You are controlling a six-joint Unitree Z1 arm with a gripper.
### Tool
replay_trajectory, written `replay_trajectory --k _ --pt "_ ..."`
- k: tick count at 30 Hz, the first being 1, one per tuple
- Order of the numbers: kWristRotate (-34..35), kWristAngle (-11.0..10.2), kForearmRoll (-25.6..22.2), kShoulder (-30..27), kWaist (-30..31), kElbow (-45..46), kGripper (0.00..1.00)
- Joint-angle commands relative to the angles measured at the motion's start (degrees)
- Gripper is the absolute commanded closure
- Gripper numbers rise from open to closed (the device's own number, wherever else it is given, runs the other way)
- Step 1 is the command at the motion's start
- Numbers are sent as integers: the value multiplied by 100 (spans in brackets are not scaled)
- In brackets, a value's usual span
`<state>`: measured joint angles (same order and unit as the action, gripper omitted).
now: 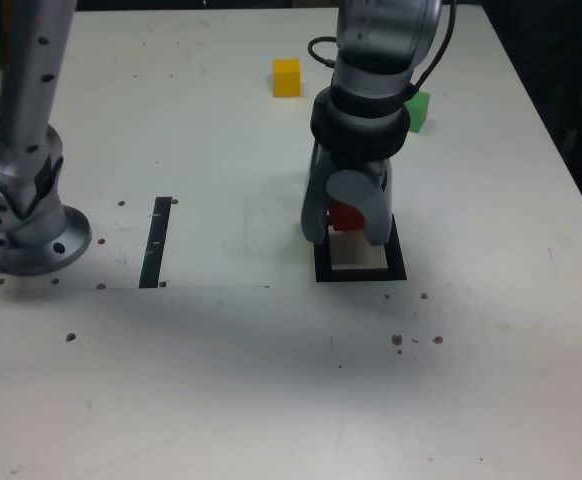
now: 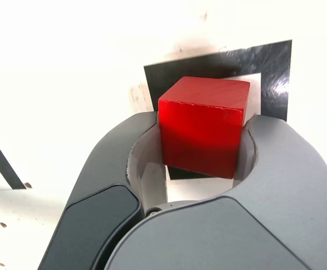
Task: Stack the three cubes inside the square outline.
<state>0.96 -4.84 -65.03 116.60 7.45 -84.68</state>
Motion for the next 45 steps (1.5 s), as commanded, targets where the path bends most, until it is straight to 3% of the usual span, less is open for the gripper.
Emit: replay_trajectory --k 1,10,19,22,27,32,38,45 --pt "68 36 -33 30 81 9 72" --pt "326 162 -91 190 435 -107 72" --pt "339 -27 -84 314 441 -163 69" --pt "343 -30 -99 340 441 -156 59" --pt "343 28 -104 375 441 -162 30" --pt "333 57 -82 400 441 -171 13" --pt "309 9 -160 328 431 -223 3" --pt "182 -221 -376 -212 165 -241 1"
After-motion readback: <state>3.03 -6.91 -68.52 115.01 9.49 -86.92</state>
